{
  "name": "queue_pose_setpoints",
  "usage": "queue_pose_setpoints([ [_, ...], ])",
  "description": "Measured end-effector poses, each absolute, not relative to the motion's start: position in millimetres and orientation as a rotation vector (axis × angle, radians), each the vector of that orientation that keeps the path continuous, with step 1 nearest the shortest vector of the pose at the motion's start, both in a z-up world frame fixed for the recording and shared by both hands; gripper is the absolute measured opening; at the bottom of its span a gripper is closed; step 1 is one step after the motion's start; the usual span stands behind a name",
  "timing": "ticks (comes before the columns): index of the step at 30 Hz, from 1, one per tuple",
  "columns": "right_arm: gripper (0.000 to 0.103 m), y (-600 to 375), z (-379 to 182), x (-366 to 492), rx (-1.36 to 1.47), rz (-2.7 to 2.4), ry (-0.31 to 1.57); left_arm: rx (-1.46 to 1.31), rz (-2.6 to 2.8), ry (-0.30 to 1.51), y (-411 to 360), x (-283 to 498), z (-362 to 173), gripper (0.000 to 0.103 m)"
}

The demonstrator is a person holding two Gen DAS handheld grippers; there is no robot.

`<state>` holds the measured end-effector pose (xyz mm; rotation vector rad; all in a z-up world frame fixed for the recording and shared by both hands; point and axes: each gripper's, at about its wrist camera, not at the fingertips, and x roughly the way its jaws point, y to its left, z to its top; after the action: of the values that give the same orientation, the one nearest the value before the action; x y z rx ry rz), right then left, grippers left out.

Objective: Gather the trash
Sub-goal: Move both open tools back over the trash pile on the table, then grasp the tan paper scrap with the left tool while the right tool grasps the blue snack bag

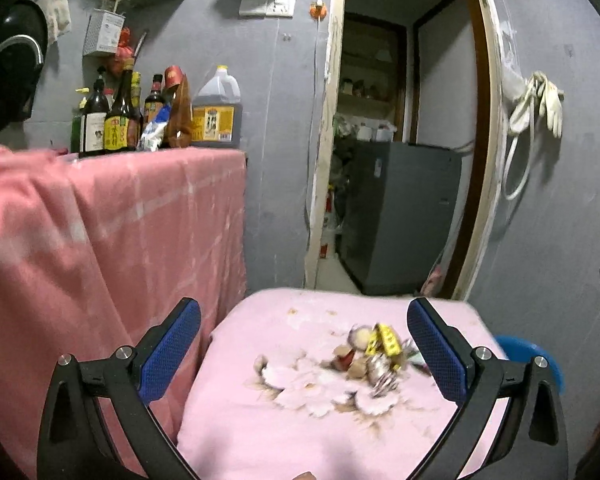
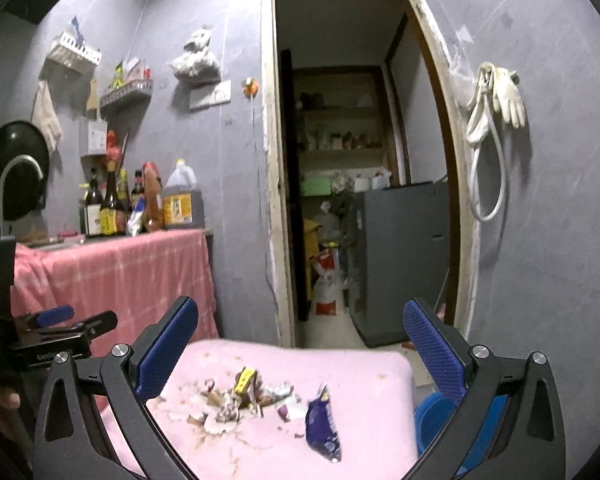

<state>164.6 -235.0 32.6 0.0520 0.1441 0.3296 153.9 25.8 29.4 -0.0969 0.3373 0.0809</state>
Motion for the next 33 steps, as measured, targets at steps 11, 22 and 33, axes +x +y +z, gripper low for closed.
queue_pose_setpoints([
  [11, 0.103, -229, -41, 215, 0.009, 0.323, 0.399, -0.090, 0.033, 0.524, 31, 200, -40, 0.101],
  [22, 0.098, -228, -78, 266, -0.004, 0.323, 0.617, -0.135, -0.055, 0.678, 21, 268, -72, 0.092],
  [33, 0.075, -226, -107, 290, 0.020, 0.362, 0.767, -0.247, -0.135, 0.834, 24, 318, -97, 0.047],
])
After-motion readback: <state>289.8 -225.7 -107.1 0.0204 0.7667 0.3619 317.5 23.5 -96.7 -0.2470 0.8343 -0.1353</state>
